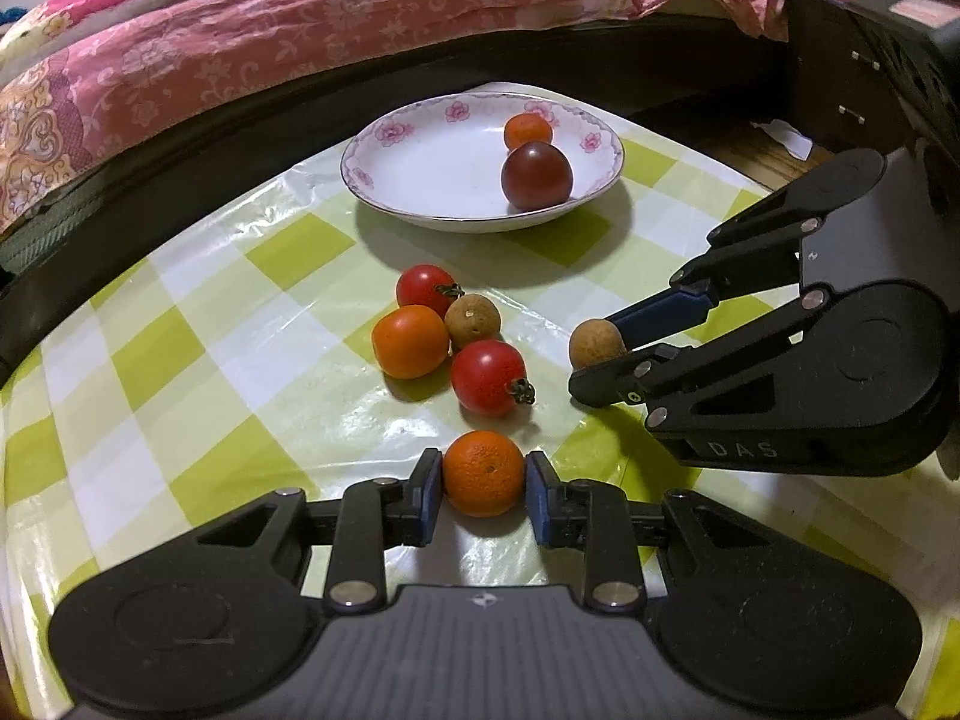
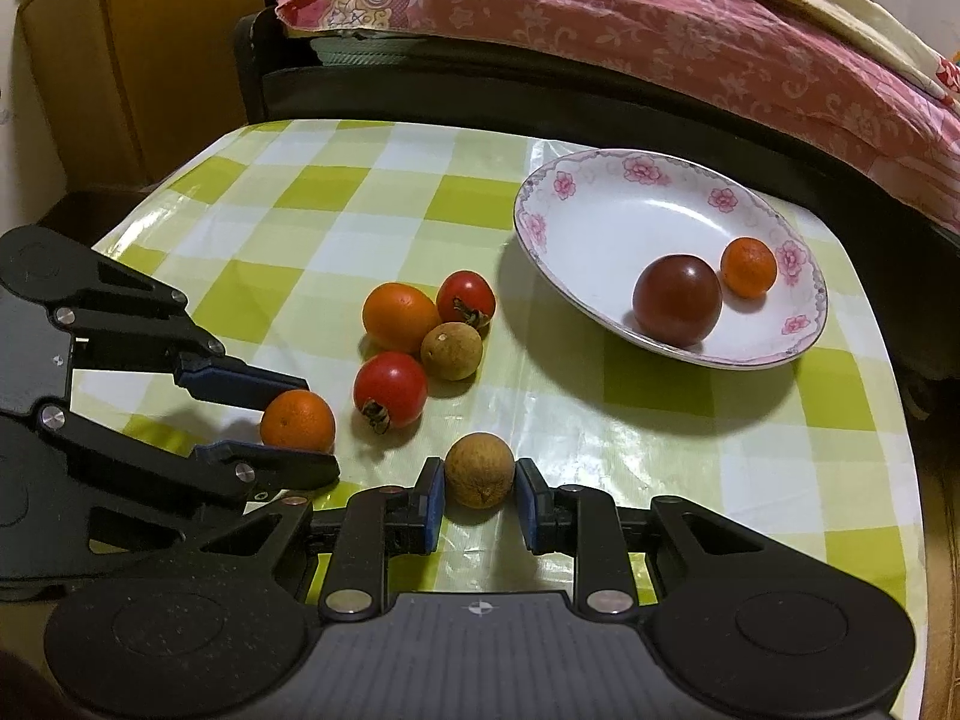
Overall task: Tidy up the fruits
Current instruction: 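Lift the longan with the right gripper while the left gripper holds the tangerine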
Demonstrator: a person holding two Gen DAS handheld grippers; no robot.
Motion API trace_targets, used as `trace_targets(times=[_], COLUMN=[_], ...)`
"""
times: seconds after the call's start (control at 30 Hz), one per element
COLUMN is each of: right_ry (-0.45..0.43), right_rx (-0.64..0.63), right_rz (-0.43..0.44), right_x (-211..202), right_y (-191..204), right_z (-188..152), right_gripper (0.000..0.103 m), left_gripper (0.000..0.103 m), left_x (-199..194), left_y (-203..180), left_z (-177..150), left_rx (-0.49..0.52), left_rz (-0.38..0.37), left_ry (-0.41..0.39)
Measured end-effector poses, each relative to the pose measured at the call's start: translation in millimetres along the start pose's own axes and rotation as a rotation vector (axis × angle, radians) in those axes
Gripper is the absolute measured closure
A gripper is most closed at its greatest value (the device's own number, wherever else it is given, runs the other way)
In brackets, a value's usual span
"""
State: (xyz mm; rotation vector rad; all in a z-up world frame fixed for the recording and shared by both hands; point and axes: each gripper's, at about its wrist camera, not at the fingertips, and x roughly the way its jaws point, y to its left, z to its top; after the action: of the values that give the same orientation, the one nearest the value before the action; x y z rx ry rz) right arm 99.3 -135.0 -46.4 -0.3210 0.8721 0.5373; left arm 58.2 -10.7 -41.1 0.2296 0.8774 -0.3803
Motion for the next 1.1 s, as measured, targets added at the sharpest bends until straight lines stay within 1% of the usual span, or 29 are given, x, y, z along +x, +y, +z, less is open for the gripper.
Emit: trace_targets(times=[0.57,1.1], right_ry=[0.012,0.007], right_rx=[-0.012,-0.009], right_rz=[-0.052,-0.077], right_x=[-3,-8], right_y=[6,6], right_z=[-1,0], right_gripper=[0.082,0.082], left_gripper=[0.067,0.067], left_x=[0,-5], left_y=[-6,-10], left_z=[2,13], left_rx=[0.020,0.031], left_rz=[0.024,0.017], left_ry=[0.008,-0.029])
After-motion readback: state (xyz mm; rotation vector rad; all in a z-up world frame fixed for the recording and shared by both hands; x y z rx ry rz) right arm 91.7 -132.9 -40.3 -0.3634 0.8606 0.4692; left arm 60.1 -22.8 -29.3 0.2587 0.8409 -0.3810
